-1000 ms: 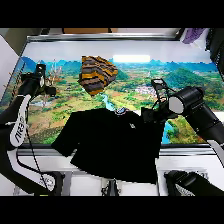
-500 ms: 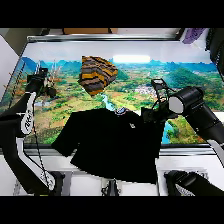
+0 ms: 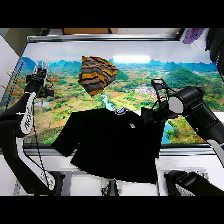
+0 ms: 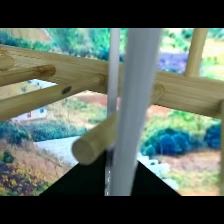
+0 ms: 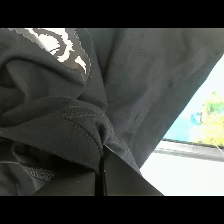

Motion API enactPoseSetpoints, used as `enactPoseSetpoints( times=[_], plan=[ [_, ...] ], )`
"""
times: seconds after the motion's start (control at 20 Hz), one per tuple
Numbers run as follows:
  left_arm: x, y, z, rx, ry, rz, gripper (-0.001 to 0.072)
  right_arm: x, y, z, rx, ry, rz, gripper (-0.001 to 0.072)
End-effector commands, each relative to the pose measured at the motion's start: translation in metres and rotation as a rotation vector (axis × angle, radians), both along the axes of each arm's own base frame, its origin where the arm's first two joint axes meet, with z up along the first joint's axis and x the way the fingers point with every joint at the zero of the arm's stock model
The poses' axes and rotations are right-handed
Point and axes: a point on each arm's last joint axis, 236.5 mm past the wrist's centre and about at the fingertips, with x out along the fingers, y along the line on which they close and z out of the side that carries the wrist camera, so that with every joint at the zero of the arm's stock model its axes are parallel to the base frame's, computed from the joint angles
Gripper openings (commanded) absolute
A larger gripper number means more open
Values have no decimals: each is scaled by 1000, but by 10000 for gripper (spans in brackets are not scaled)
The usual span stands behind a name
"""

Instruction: Fold the clothes and pants, and hang the long-sleeved shirts on hangers.

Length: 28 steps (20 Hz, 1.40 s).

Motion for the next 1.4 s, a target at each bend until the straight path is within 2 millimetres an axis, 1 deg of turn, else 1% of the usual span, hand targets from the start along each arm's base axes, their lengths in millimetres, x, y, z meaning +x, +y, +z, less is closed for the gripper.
enactPoseSetpoints(
  times=[0.0, 0.1, 0.2, 0.3, 0.45, 0.6, 0.75, 0.85, 0.9, 0.95, 1.0, 1.05, 1.1, 1.15, 1.2, 1.25, 1.35],
  plan=[
    [0, 0, 18, 1, -22, 6, 29, 0, 0, 0, -1, 1, 1, 17],
    [3, 0, 47, 8, -65, 4, 29, 0, 0, 0, -1, 1, 1, 17],
    [3, -4, 83, 21, -107, -20, 29, 0, 0, 0, -1, 1, 1, 18],
    [0, -15, 117, 35, -132, -60, 29, 0, 0, 0, -1, 1, 1, 18],
    [-6, -41, 161, 38, -180, -96, 29, 0, 0, 0, -1, 1, 1, 18],
    [-7, -73, 204, 39, -257, -177, 29, 0, 0, 0, -1, 1, 1, 18],
    [-15, -103, 240, 45, -302, -268, 30, 0, 0, 0, -1, 1, 1, 18],
    [-29, -135, 250, -14, -275, -400, 29, 0, 0, 0, -1, 1, 1, 18],
    [-39, -156, 252, -77, -248, -493, 29, 0, 0, 0, -1, 1, 1, 18],
    [-53, -182, 253, -156, -214, -617, 29, 0, 0, 0, -1, 1, 1, 18],
    [-70, -209, 255, -244, -180, -761, 29, 0, 0, 0, 0, 2, 1, 18],
    [-92, -237, 261, -345, -152, -923, 29, 0, 0, 0, -1, 1, 1, 18],
    [-114, -261, 269, -445, -140, -1077, 29, 0, 0, 0, -1, 1, 1, 18],
    [-135, -279, 279, -534, -140, -1199, 29, 0, 0, 0, -1, 1, 1, 18],
    [-152, -284, 283, -592, -132, -1258, 29, 0, 0, 0, -1, 1, 1, 18],
    [-161, -276, 276, -591, -100, -1245, 29, 0, 0, 0, 0, 2, 1, 18],
    [-170, -242, 252, -511, -15, -1176, 29, 0, 0, 0, -1, 1, 1, 17]
  ],
)
